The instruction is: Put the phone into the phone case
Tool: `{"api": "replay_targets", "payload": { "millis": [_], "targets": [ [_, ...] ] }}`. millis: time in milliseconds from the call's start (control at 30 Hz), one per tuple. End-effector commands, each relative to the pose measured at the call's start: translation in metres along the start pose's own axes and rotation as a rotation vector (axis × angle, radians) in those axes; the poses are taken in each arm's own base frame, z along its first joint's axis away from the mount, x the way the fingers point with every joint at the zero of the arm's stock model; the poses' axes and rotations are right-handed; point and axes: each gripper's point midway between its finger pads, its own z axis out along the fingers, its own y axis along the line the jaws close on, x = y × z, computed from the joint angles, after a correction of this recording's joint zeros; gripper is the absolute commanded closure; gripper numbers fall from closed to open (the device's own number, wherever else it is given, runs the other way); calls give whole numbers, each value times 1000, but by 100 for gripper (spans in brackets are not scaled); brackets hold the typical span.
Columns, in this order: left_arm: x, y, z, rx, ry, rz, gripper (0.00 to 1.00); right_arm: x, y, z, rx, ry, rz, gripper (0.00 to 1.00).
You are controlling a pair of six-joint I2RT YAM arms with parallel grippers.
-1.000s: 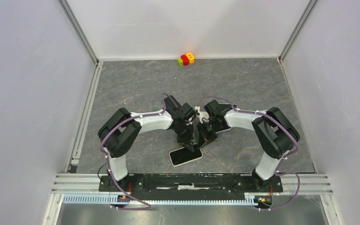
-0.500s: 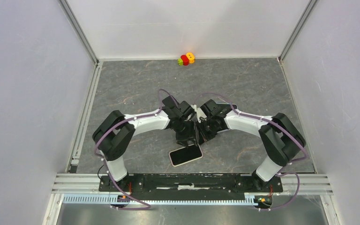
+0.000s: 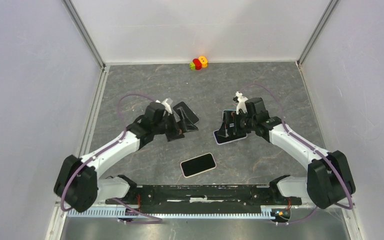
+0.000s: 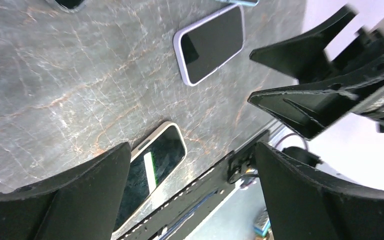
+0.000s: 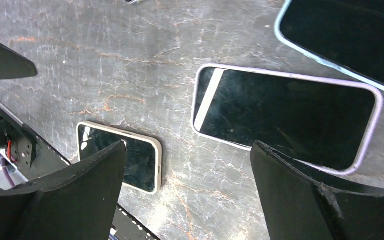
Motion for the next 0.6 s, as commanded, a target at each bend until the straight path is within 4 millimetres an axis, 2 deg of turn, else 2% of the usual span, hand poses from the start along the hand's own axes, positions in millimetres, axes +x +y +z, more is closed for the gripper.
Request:
{"api": "replay_targets", "payload": {
  "millis": [0, 200, 300, 400, 567],
  "targets": [
    [-27, -18, -26, 180, -112, -49, 0, -17, 1, -10, -40, -99, 18, 2],
    [-45, -7, -54, 187, -225, 1, 0, -19, -5, -15, -21, -126, 16, 2],
    [-53, -3, -66, 146, -282, 96, 0, -23, -11, -19, 22, -155, -3, 2],
    [-62, -2, -81, 98, -354, 230, 0, -29, -23, -28, 96, -200, -6, 2],
    [-87, 13, -107, -42, -528, 361, 0, -54, -40, -55, 235, -375, -67, 2]
  ]
}}
